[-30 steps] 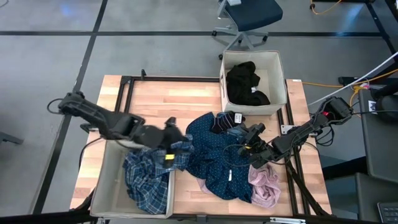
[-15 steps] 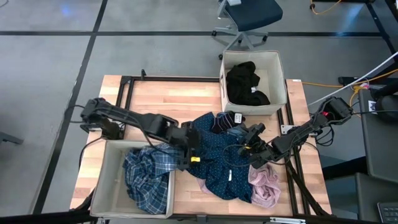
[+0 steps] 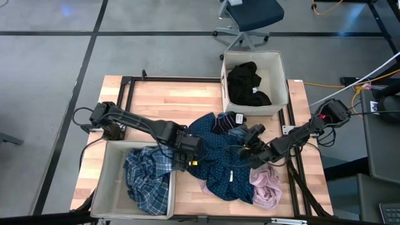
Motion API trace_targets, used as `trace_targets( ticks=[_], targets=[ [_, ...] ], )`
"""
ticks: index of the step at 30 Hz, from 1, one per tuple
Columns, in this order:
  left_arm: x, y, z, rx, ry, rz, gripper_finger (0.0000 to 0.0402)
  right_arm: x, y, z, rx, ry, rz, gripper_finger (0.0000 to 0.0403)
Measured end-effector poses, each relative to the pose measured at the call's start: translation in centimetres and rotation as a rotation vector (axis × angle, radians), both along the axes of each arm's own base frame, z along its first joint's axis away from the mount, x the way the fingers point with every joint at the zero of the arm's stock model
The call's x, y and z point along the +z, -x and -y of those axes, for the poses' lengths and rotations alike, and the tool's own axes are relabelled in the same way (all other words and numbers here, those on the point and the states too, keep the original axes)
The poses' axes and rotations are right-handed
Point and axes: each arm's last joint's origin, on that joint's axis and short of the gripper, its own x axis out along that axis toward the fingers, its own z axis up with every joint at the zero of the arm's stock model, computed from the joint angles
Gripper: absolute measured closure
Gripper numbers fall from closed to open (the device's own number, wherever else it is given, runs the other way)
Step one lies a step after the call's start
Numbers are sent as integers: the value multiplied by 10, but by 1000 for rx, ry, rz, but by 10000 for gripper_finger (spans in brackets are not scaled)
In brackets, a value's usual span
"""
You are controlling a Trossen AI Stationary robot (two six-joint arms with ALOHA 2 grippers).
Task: Sort clothes
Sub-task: Put the blue pants into the bottom laundry organizer
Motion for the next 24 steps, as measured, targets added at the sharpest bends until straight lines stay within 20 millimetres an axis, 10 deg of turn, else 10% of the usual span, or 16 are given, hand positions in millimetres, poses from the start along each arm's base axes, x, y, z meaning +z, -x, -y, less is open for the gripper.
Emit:
trace_targets(
  ticks=[9,19,24],
  targets=[
    [-1,0,-4,14,-4,-15,240,0,0,0,4,-7,-3,201],
    [-9,6,-11,25,-29,-109,386,0,-1,-1,7,-12,1,201],
    [-8,8,-11,50,-92,-108,396,0,-1,-1,7,-14,4,201]
  ],
)
